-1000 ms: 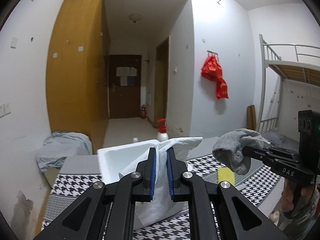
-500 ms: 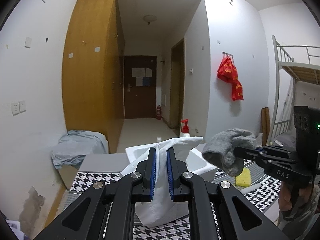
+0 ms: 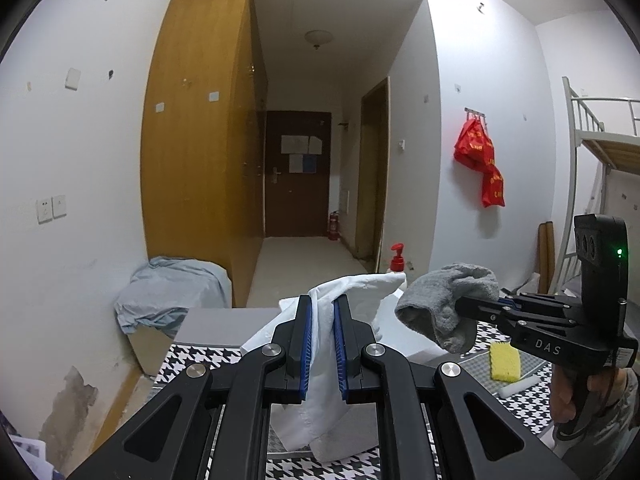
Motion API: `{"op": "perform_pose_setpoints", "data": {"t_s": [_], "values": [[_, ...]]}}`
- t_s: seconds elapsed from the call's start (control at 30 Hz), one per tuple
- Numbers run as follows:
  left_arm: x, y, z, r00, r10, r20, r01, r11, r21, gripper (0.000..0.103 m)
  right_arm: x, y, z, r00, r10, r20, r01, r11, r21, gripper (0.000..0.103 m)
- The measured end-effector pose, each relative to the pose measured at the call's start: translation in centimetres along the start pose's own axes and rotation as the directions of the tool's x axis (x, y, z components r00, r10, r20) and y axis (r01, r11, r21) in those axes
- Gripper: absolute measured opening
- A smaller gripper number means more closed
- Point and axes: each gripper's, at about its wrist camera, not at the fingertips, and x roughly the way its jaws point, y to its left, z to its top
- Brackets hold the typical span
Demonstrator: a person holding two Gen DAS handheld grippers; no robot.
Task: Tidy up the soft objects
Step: 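Carry the cloth and sock over the white foam box with both grippers, then open right gripper dropping sock into box while left gripper drops cloth in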
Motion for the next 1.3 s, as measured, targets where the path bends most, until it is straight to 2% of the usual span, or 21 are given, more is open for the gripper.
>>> {"op": "perform_pose_setpoints", "data": {"t_s": [0.73, 0.77, 0.83, 0.9, 0.97, 1.07, 1.3], "values": [[2.1, 0.8, -0.2, 1.0, -0.005, -0.028, 0.005, 1.0, -0.018, 0.011, 5.7, 0.1, 0.6, 0.995, 0.013, -0.094, -0.01, 1.0, 0.026, 0.011], [2.2, 0.8, -0.2, 1.0, -0.005, -0.029, 0.005, 1.0, -0.019, 0.011, 5.8, 0.1, 0.6, 0.995, 0.014, -0.097, -0.011, 1.0, 0.026, 0.013], [2.3, 0.8, -0.2, 1.0, -0.007, -0.03, 0.006, 1.0, -0.019, 0.011, 6.0, 0.0, 0.6, 0.995, 0.015, -0.099, -0.013, 1.0, 0.027, 0.026], [2.4, 0.8, -0.2, 0.999, -0.006, -0.033, 0.005, 1.0, -0.019, 0.011, 5.8, -0.2, 0.5, 0.996, 0.023, -0.089, -0.02, 0.999, 0.034, 0.066], [2.7, 0.9, -0.3, 0.999, -0.005, -0.037, 0.005, 1.0, -0.02, 0.011, 5.1, -0.4, 0.5, 0.998, 0.02, -0.054, -0.017, 0.999, 0.051, 0.08], [2.8, 0.9, -0.2, 0.999, -0.012, -0.038, 0.011, 1.0, -0.026, 0.011, 4.5, -0.7, 0.6, 0.998, 0.034, -0.052, -0.031, 0.997, 0.069, 0.081], [3.4, 0.0, 0.2, 0.998, -0.036, -0.041, 0.036, 0.999, -0.011, 0.011, 2.6, -0.6, 0.1, 0.999, 0.012, -0.039, -0.01, 0.999, 0.046, 0.081]]}}
